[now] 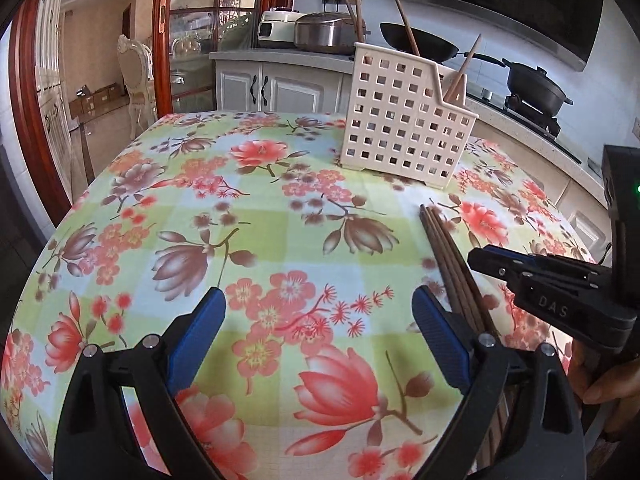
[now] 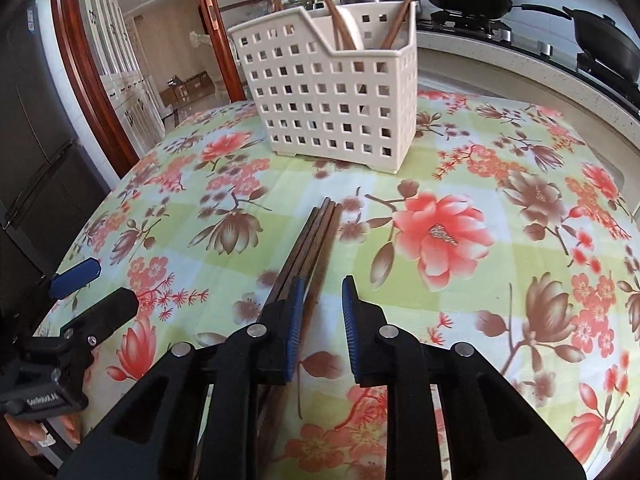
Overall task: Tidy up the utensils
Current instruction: 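Move both grippers back down over the remaining brown chopsticks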
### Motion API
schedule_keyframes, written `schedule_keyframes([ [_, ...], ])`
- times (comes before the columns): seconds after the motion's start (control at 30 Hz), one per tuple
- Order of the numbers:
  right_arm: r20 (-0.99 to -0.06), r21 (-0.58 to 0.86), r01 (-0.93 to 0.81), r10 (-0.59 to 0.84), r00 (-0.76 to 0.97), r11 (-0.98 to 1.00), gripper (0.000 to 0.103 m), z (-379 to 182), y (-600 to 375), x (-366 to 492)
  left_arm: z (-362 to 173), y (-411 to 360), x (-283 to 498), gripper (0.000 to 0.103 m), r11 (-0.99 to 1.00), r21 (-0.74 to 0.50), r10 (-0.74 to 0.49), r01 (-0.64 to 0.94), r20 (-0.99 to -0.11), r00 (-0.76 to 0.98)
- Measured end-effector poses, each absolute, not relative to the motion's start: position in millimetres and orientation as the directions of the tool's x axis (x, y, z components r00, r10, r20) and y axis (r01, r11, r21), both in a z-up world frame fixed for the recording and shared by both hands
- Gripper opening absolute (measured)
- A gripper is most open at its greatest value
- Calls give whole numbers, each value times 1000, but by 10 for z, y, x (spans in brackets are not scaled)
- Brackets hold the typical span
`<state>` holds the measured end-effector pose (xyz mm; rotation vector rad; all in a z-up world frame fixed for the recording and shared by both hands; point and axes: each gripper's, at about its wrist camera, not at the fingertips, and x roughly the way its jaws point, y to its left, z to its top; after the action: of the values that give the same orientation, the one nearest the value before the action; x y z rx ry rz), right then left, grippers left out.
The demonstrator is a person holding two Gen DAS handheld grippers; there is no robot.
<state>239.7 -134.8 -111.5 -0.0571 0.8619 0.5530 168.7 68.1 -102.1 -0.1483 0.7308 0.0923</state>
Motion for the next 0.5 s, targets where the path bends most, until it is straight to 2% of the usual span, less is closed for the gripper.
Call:
schedule_keyframes([
  [0.5,-797,2,-475,288,531,880,14,-1163,-1062,2546,-1066,703,1693,91,984,-129,-1,-121,-685,728],
])
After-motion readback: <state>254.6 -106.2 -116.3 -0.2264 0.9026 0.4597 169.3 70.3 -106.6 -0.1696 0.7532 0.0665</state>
